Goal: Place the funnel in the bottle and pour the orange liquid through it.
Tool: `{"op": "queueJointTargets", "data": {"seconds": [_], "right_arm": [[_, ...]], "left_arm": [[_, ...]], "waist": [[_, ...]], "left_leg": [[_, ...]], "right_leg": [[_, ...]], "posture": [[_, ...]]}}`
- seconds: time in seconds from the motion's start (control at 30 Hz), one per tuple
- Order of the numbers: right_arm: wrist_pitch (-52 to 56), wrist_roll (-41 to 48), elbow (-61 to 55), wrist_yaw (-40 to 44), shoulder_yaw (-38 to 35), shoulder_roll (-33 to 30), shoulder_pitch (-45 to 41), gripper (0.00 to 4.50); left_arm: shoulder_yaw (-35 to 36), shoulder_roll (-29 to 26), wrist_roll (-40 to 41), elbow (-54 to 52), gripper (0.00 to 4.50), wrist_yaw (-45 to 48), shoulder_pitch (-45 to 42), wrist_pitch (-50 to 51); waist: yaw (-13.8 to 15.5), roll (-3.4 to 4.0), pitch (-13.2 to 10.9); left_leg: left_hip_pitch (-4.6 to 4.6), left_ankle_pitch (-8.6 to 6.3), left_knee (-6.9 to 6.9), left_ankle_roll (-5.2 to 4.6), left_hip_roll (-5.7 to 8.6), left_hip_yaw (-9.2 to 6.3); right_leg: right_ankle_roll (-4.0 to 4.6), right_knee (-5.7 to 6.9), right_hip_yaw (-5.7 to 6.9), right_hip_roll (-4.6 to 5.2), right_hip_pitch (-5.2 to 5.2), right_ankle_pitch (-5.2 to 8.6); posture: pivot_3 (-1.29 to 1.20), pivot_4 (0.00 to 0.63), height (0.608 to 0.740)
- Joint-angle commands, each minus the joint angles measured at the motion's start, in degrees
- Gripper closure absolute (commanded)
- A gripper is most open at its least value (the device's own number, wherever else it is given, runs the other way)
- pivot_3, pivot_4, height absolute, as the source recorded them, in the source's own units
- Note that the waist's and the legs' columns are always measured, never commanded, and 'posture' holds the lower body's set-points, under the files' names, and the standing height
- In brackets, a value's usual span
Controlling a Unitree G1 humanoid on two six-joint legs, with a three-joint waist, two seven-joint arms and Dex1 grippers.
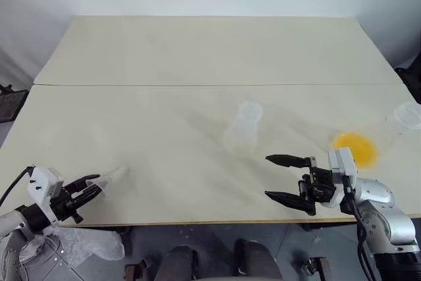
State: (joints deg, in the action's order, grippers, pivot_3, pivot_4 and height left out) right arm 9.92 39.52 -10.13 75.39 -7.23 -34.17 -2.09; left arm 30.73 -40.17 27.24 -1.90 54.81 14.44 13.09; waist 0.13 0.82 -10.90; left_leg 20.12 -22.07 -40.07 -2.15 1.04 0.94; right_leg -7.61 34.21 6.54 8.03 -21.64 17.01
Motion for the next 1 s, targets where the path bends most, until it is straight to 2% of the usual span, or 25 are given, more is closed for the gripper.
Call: {"op": "queueJointTargets", "data": {"seconds": [0.03, 0.07, 0.53, 0.87, 1.0], "right_arm": [[-1.0, 0.67, -1.76, -0.28, -1.93, -0.39, 0.42, 0.0], [-1.04, 0.68, -1.79, -0.39, -2.0, -0.44, 0.42, 0.0], [-2.1, 0.5, -2.28, -1.83, -4.13, -0.87, 1.19, 0.0], [-1.31, 2.08, -4.82, -4.4, -7.9, -1.63, 1.7, 0.0], [-1.12, 1.85, -5.99, -6.62, -8.92, -1.52, 1.95, 0.0]], "left_arm": [[1.08, -2.17, 1.82, -1.48, 4.28, 0.57, -1.42, 1.25], [0.94, -2.51, 2.18, -1.54, 4.46, 0.85, -2.13, 1.43], [-3.93, -6.8, 6.19, -5.22, 4.46, 3.41, -14.34, 9.79], [-12.86, -8.26, 7.43, -4.61, 4.46, 4.15, -32.95, 15.83], [-18.17, -6.45, 7.61, -3.58, 4.46, 2.59, -42.74, 19.93]], "waist": [[0.2, 0.0, 0.0], [0.19, 0.01, 0.0], [-0.03, 0.01, 0.0], [0.07, 0.03, -0.01], [0.12, 0.02, -0.01]], "left_leg": [[0.0, 0.0, -0.02, 0.0, 0.0, -0.02], [0.0, 0.0, -0.02, 0.0, 0.01, -0.02], [-0.01, 0.01, 0.0, 0.02, 0.02, -0.03], [0.0, 0.05, -0.06, 0.05, 0.03, -0.12], [0.0, 0.07, -0.07, 0.04, 0.05, -0.12]], "right_leg": [[0.0, 0.05, 0.0, 0.01, 0.0, 0.0], [0.0, 0.06, -0.01, 0.03, 0.0, 0.0], [0.0, 0.1, 0.0, -0.31, -0.02, 0.0], [0.0, 0.23, 0.0, -0.4, -0.02, 0.0], [-0.01, 0.27, 0.02, -0.44, -0.03, 0.0]], "posture": [[0.0, 0.15, 0.74], [0.0, 0.15, 0.74], [0.0, 0.15, 0.74], [0.0, 0.15, 0.74], [0.0, 0.15, 0.74]]}}
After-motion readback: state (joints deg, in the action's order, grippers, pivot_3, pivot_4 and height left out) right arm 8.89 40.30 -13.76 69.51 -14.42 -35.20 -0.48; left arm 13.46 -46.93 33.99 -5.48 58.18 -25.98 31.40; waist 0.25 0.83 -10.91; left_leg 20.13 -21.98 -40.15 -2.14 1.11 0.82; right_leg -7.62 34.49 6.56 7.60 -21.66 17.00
